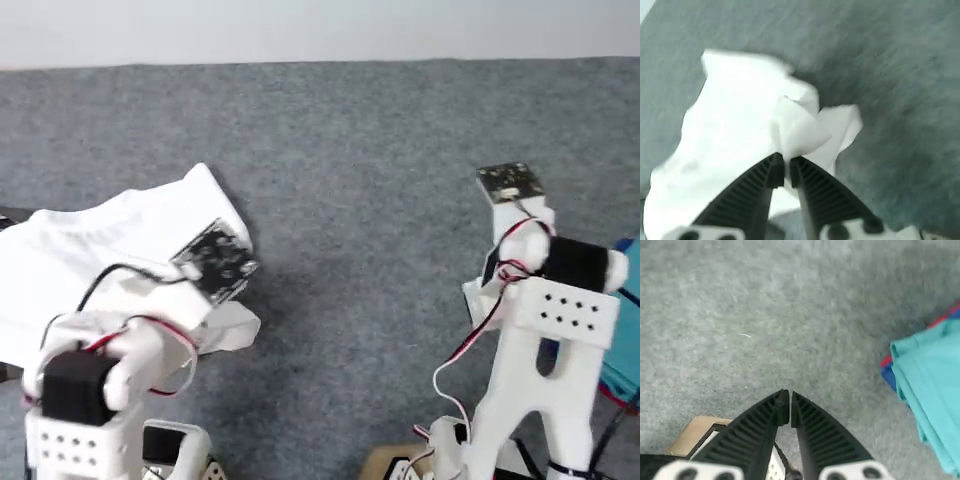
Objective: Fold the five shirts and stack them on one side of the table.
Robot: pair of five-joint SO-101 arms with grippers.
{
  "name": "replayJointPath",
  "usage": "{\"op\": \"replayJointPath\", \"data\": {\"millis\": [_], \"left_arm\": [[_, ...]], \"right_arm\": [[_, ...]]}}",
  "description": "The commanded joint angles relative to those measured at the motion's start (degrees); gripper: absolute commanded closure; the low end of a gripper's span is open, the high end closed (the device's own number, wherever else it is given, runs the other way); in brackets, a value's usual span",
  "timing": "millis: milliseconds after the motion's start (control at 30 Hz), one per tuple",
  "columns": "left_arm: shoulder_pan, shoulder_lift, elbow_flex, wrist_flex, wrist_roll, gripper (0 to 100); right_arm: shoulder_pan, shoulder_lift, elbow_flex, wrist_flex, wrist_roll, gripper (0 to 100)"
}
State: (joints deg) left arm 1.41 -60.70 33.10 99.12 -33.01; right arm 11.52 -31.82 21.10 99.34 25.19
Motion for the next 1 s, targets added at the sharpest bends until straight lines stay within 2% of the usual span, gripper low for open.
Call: {"op": "replayJointPath", "data": {"millis": [0, 267, 400, 500, 667, 967], "left_arm": [[-10.81, -3.43, 3.30, 1.49, -4.40, 100], [-38.86, -5.01, 7.69, 1.32, -16.79, 100], [-50.99, -5.01, 11.56, 0.97, -23.12, 100], [-57.76, -5.01, 14.81, -1.85, -24.26, 100], [-63.74, -4.92, 18.95, -4.48, -24.26, 100], [-67.78, -5.10, 21.41, -4.13, -24.09, 100]], "right_arm": [[-2.51, -1.01, -0.44, -3.30, -0.53, 98.9], [-6.73, 2.86, -2.02, -8.48, -0.44, 98.8], [-10.68, 11.74, -9.76, -8.04, -0.79, 98.8], [-14.81, 19.56, -17.58, -7.78, -0.79, 98.8], [-23.16, 32.66, -31.47, -6.55, -0.79, 98.7], [-32.66, 59.21, -60.22, -6.11, -0.70, 96.1]]}}
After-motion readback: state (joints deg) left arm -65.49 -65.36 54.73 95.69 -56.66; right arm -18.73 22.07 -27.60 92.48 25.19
